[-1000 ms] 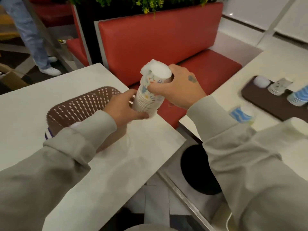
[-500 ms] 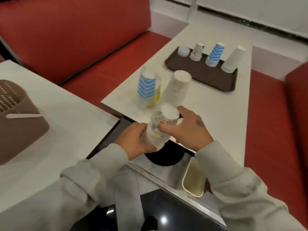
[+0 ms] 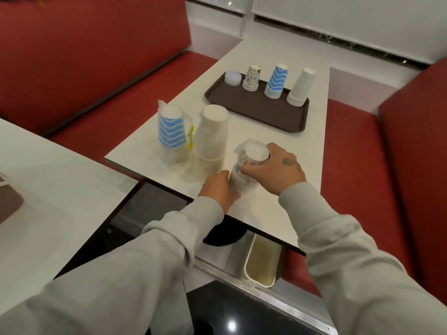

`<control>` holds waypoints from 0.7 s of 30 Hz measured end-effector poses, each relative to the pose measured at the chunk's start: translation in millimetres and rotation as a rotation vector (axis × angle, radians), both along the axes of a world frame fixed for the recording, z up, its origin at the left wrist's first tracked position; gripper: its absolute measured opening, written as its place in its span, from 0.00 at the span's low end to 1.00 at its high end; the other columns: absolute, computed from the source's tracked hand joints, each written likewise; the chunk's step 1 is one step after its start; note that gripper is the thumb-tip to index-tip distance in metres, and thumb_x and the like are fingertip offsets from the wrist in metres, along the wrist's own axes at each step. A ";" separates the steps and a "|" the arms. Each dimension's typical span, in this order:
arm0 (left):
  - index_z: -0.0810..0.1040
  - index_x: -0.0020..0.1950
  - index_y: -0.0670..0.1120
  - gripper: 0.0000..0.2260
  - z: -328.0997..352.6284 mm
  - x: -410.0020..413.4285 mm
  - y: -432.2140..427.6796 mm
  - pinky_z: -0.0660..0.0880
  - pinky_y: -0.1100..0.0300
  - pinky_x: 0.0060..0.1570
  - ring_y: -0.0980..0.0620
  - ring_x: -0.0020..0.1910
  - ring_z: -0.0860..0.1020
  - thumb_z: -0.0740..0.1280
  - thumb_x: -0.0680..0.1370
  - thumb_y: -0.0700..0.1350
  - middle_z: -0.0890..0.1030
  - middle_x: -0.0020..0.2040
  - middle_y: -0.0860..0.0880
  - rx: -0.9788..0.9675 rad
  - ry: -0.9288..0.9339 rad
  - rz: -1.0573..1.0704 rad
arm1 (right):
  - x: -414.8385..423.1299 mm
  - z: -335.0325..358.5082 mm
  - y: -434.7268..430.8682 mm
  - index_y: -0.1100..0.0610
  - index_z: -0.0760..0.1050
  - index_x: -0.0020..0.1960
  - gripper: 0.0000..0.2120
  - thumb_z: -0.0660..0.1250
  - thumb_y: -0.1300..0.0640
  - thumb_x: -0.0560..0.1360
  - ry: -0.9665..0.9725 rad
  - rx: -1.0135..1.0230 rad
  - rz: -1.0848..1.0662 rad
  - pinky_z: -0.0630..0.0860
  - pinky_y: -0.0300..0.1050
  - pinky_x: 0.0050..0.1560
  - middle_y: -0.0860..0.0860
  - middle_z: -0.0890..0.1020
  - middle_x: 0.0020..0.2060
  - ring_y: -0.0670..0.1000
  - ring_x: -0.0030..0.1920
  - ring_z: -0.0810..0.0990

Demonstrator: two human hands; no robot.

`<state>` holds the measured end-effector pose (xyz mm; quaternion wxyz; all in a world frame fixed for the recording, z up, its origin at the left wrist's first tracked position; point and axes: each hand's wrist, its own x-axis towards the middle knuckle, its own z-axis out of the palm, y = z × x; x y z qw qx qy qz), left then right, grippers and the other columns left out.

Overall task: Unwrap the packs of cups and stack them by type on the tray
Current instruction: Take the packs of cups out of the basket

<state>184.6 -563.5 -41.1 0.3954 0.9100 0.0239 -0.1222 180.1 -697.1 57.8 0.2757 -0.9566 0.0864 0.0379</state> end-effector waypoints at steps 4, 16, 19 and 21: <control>0.73 0.69 0.47 0.24 -2.7 0.2 -0.9 0.76 0.51 0.61 0.45 0.58 0.79 0.73 0.74 0.47 0.77 0.64 0.45 -0.048 0.052 -0.046 | 5.1 -7.4 0.4 0.53 0.71 0.59 0.26 0.69 0.38 0.69 0.054 -0.038 -0.054 0.78 0.52 0.52 0.49 0.75 0.45 0.58 0.49 0.77; 0.77 0.65 0.48 0.24 36.8 -23.7 70.6 0.75 0.58 0.61 0.55 0.54 0.79 0.76 0.72 0.50 0.80 0.56 0.50 -0.047 -0.084 -0.006 | -23.8 15.7 35.5 0.51 0.75 0.63 0.23 0.72 0.44 0.71 -0.423 -0.025 0.169 0.73 0.46 0.53 0.48 0.77 0.55 0.52 0.57 0.74; 0.78 0.62 0.49 0.22 47.7 -28.3 100.7 0.77 0.57 0.59 0.56 0.51 0.80 0.77 0.71 0.51 0.81 0.52 0.52 -0.045 -0.119 0.057 | -26.3 14.9 68.7 0.51 0.76 0.60 0.19 0.72 0.45 0.72 -0.396 0.048 0.270 0.75 0.47 0.50 0.47 0.78 0.50 0.48 0.48 0.76; 0.79 0.60 0.50 0.20 52.5 -33.1 125.7 0.77 0.55 0.59 0.55 0.51 0.80 0.78 0.70 0.51 0.81 0.50 0.52 -0.056 -0.151 0.106 | -24.2 9.7 93.6 0.50 0.76 0.59 0.19 0.73 0.45 0.71 -0.327 0.065 0.340 0.75 0.47 0.50 0.46 0.79 0.49 0.48 0.46 0.77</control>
